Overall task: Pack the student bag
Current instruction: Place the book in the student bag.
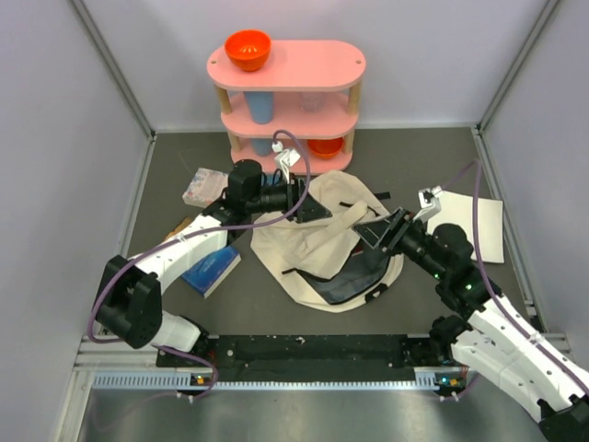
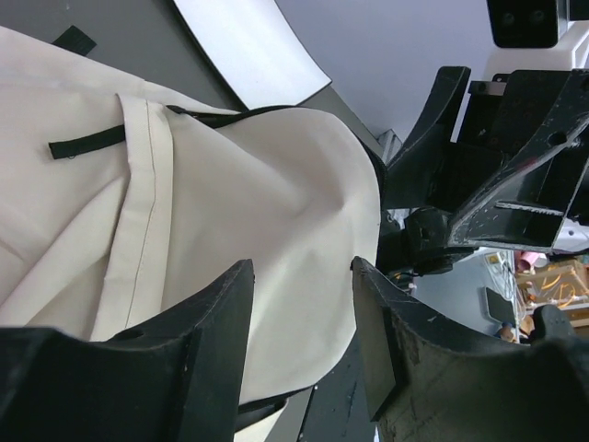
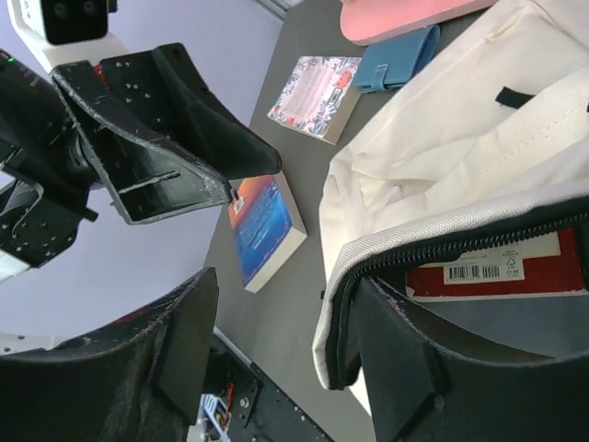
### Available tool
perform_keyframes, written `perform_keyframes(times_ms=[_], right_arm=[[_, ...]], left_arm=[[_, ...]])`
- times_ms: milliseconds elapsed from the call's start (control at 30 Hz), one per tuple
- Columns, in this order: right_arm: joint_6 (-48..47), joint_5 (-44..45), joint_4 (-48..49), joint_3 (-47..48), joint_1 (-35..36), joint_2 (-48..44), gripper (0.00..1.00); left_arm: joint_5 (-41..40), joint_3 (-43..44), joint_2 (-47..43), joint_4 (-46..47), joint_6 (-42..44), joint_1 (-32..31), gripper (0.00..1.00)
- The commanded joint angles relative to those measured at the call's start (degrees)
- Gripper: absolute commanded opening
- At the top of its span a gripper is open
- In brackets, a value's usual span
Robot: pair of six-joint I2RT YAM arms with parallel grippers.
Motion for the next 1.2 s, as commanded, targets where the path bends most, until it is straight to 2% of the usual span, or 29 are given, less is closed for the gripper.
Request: perform_keyframes(times_ms=[0, 67, 200, 333, 433, 600, 700, 800, 833, 967, 1000, 1033, 1167], right_arm=[[-1.74, -2.17, 2.64, 2.46, -0.10, -0.28, 0.58], [-0.78, -2.10, 4.15, 1.58, -0.10, -0.54, 0.56], [0.63, 4.66, 4.77, -1.76, -0.19, -2.74, 0.53], [0.02, 2.83, 3.99, -0.97, -0.28, -1.77, 0.50], [0.36, 5.71, -0.99, -0.18, -0.10, -3.08, 0.59], [-0.42, 18.00, -8.22, 0.60, -0.02, -10.55, 0.62], [-2.17, 20.32, -11.74, 2.18, -0.10, -12.58, 0.64], [-4.02, 14.19, -10.70, 4.03, -0.10, -8.99, 0.64], [-4.12, 11.73, -10.26, 4.65, -0.10, -7.41, 0.60], [-2.45, -4.25, 0.35, 3.78, -0.02, 1.28, 0.52], [-0.36, -6.90, 8.82, 1.86, -0.01, 2.61, 0.49], [0.53, -9.28, 12.91, 1.23, -0.10, 3.75, 0.46], [2.48, -16.58, 22.96, 0.61, -0.02, 9.12, 0.42]], left_arm=[[3.27, 0.09, 1.08, 5.71, -1.76, 0.18, 0.51], [3.80, 0.09, 1.78, 5.89, -1.94, 0.18, 0.51], [4.41, 0.09, 2.48, 6.07, -2.47, 0.18, 0.51], [4.94, 0.01, 3.01, 5.80, -2.56, 0.18, 0.51], [5.03, -0.17, 3.28, 6.07, -3.08, 0.09, 0.51], [5.65, -0.08, 3.63, 6.51, -3.61, 0.00, 0.51], [5.56, -0.17, 3.72, 6.42, -3.61, 0.00, 0.51], [5.73, -0.26, 3.98, 6.86, -3.96, -0.18, 0.51], [5.91, -0.17, 3.98, 7.03, -4.05, -0.35, 0.51], [6.88, -0.26, 3.98, 8.35, -5.01, -0.79, 0.51], [7.05, -0.43, 3.98, 9.13, -5.19, -0.88, 0.51], [7.23, -0.52, 3.98, 9.49, -5.37, -0.88, 0.51], [8.37, -0.87, 3.98, 10.64, -5.90, -1.06, 0.51]])
